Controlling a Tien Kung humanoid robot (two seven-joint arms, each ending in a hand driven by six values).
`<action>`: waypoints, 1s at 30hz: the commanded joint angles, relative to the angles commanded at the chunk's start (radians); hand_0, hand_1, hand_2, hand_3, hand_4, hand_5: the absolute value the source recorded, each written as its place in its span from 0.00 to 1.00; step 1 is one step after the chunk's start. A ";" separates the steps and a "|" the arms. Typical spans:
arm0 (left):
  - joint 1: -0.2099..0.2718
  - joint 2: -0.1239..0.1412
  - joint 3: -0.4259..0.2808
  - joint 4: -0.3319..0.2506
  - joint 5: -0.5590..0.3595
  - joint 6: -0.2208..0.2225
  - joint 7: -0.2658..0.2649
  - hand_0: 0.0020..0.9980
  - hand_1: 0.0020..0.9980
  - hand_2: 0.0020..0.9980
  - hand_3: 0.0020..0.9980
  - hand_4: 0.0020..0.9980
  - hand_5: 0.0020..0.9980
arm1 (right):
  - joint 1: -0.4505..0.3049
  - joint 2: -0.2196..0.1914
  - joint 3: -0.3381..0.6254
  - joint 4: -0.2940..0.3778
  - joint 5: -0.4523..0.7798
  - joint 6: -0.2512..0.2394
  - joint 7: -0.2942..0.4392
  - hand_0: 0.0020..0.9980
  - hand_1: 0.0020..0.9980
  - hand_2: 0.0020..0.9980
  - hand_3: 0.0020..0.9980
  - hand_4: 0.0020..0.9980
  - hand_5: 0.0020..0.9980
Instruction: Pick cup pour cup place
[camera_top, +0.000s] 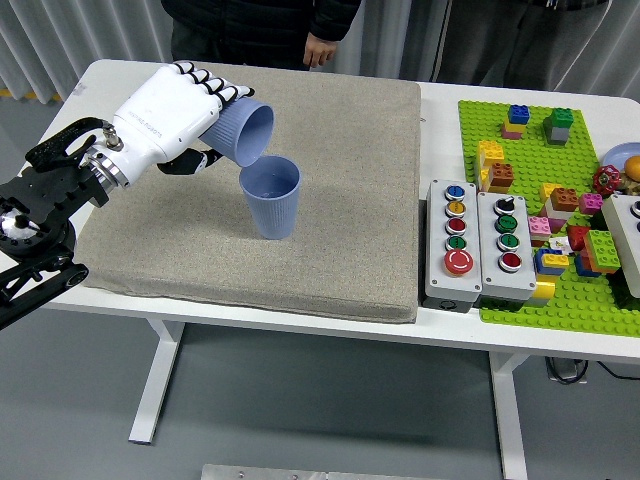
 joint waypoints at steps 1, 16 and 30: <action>-0.001 0.000 0.001 0.000 0.000 0.000 0.000 0.55 0.54 0.59 0.57 0.67 0.05 | 0.000 0.000 0.000 0.000 0.000 0.000 0.000 0.72 0.67 0.66 0.61 0.00 0.21; 0.073 -0.046 -0.159 0.012 -0.151 0.095 -0.033 0.55 0.54 0.59 0.57 0.67 0.05 | -0.005 0.004 0.005 0.000 -0.009 0.001 -0.003 0.72 0.67 0.66 0.61 0.00 0.21; 0.194 -0.133 -0.305 0.103 -0.730 0.235 -0.244 0.56 0.54 0.59 0.57 0.67 0.06 | -0.015 0.006 0.015 0.000 -0.025 0.004 -0.005 0.72 0.67 0.66 0.61 0.00 0.21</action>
